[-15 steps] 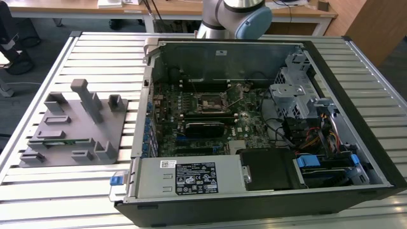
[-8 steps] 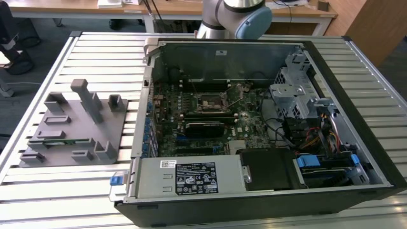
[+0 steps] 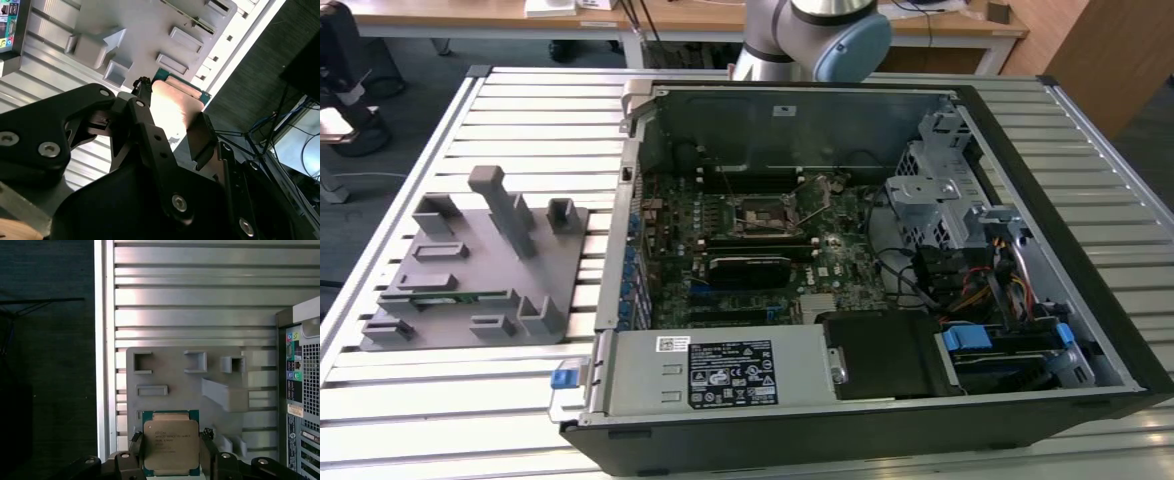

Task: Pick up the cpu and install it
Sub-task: 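Pick up the cpu and move it towards the insertion slot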

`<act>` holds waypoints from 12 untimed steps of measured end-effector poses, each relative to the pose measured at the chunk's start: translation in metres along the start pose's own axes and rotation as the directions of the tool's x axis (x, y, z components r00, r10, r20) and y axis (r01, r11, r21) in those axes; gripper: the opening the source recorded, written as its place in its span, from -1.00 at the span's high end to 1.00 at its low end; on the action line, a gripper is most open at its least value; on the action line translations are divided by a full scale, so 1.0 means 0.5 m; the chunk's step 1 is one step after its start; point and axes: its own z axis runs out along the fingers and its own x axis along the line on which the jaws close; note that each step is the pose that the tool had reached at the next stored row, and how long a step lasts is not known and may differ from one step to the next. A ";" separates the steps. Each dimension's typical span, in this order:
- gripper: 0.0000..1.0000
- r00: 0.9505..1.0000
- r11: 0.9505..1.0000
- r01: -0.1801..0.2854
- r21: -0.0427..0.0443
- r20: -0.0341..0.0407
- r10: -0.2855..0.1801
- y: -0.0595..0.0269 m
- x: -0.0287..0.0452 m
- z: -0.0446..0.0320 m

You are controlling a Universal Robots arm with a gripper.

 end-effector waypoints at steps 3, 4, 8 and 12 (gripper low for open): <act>-0.06 1.000 1.000 0.000 0.000 0.000 0.000 0.000 -0.006 0.000; -0.06 1.000 1.000 0.000 0.000 0.000 0.000 0.000 -0.008 0.000; -0.06 1.000 1.000 0.000 0.000 0.000 0.000 0.001 -0.019 0.001; -0.06 1.000 1.000 0.000 0.000 0.000 0.000 0.001 -0.033 0.001</act>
